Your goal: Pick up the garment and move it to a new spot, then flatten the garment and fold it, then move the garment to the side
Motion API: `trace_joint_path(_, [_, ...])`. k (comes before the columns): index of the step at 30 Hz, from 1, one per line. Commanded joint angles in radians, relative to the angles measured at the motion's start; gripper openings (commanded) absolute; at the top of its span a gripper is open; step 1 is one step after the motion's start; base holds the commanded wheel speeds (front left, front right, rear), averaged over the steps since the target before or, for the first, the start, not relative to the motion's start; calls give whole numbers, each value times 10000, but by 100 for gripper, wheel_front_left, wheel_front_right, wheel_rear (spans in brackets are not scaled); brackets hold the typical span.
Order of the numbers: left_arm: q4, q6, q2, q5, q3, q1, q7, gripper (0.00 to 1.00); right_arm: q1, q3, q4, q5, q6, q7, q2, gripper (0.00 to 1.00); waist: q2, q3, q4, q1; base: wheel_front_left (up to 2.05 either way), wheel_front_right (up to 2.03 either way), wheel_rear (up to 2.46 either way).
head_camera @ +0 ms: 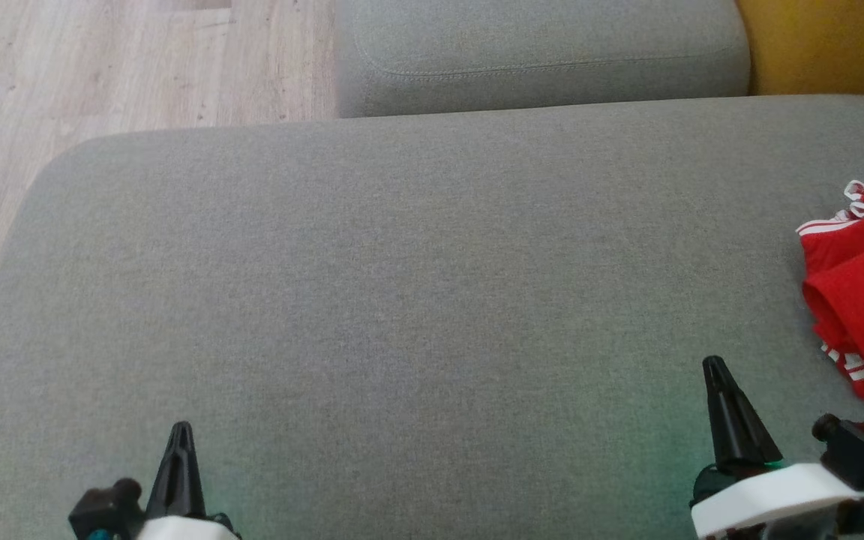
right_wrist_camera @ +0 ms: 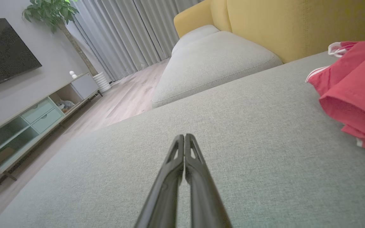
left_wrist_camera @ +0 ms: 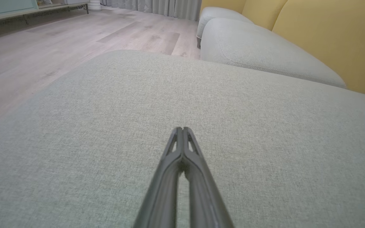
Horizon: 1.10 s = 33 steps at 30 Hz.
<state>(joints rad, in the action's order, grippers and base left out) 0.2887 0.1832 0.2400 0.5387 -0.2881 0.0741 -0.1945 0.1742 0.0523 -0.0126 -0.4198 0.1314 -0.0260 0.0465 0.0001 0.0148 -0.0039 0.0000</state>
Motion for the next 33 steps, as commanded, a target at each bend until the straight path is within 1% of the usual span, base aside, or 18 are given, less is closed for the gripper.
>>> trace_joint_path(1, [-241, -104, 35, 262, 287, -467, 39, 0, -430, -47, 258, -336, -1, -7, 158, 0, -1, -2, 1, 0, 0, 0, 0])
trace_joint_path(33, [-308, -1047, -504, 3567, 1363, -881, 916, 0, -1153, -313, -526, -4115, -3, 239, 289, 0, -1, -37, 13, 0, 0, 0, 0])
